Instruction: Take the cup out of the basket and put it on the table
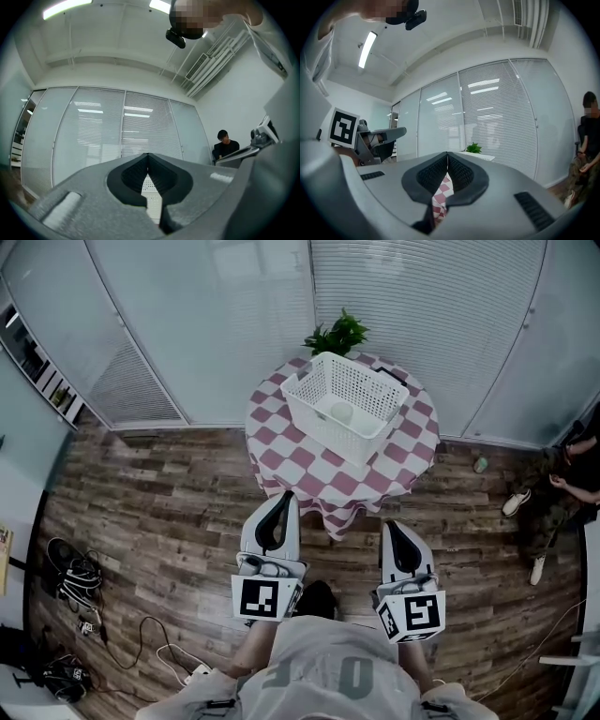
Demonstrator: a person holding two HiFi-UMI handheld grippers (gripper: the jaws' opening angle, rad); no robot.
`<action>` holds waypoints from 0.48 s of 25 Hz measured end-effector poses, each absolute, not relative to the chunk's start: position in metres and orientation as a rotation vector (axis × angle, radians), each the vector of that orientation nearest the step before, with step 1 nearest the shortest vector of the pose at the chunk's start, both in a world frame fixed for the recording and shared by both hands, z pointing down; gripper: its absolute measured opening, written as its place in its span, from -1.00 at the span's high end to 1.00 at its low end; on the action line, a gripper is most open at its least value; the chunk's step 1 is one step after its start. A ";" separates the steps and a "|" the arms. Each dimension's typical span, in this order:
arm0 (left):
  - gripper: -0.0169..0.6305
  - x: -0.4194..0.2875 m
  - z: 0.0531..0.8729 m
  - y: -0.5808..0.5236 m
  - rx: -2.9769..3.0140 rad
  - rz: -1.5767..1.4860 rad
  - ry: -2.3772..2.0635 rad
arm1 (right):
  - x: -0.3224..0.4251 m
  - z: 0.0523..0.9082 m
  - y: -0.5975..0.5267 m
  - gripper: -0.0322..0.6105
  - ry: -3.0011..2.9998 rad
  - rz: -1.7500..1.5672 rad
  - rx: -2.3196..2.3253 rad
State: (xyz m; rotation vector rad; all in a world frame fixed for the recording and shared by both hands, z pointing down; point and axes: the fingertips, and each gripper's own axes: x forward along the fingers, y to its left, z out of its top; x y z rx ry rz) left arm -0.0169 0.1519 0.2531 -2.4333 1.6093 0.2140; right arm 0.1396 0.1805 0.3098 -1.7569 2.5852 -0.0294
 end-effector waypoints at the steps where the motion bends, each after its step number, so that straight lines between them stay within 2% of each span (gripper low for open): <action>1: 0.93 -0.018 0.253 0.148 -2.434 0.212 1.618 | 0.139 0.309 0.178 0.87 2.586 -0.037 -1.749; 12: 0.93 -0.002 0.260 0.063 -2.485 0.198 1.573 | 0.163 0.314 0.123 0.87 2.492 -0.054 -1.878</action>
